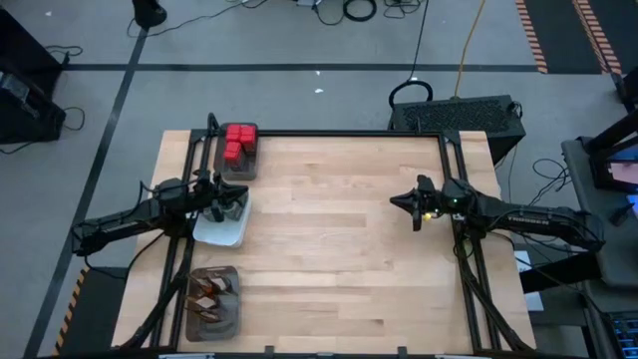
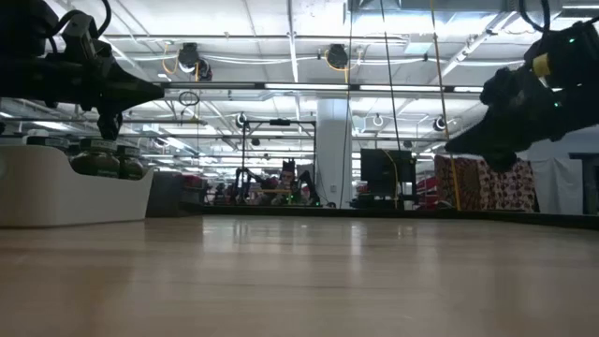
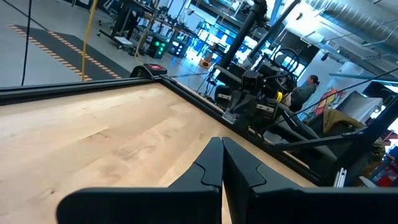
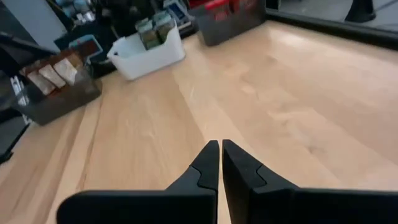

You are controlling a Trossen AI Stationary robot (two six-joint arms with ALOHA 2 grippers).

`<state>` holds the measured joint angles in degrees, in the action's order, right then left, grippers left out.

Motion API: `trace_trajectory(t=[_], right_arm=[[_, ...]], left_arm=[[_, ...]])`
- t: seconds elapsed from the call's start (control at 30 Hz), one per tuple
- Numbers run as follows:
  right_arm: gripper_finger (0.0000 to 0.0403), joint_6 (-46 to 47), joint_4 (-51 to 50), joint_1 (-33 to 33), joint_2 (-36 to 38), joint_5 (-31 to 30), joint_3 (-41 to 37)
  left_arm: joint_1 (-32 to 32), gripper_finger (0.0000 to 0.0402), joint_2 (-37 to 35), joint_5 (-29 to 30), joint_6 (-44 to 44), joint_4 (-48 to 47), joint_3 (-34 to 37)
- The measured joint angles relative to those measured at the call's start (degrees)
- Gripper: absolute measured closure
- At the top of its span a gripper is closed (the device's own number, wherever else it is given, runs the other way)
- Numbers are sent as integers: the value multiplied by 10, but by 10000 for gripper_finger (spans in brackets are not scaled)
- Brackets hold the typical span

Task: Sort spices by type
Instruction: Return to Home Position

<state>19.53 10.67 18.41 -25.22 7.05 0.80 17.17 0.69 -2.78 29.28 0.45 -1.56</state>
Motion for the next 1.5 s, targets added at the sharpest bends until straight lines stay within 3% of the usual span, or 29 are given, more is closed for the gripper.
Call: trace_trajectory(t=[1.5], right_arm=[[403,1,-20,-24,0,6,0]], left_arm=[[0,396,0,0,1,0,0]])
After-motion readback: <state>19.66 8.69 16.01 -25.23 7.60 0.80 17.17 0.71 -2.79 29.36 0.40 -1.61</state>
